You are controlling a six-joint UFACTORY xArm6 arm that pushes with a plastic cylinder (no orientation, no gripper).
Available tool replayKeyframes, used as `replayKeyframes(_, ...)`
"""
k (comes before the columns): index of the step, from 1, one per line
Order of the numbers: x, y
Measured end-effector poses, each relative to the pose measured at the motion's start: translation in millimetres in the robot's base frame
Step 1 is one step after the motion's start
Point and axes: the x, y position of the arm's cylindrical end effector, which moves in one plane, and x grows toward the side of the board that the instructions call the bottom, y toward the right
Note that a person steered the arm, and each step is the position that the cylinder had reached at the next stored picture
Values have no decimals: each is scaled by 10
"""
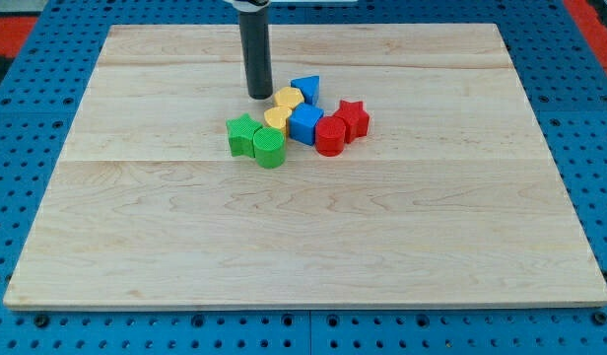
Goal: Push the green star along with green circle a bit down
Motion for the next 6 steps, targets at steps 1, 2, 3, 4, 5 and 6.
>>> replayKeyframes(1, 245, -344)
replayKeyframes(2, 483, -253)
replayKeyframes(3, 630, -200)
replayKeyframes(4, 650, -123)
replayKeyframes(5, 636, -243)
replayKeyframes(6, 636, -355)
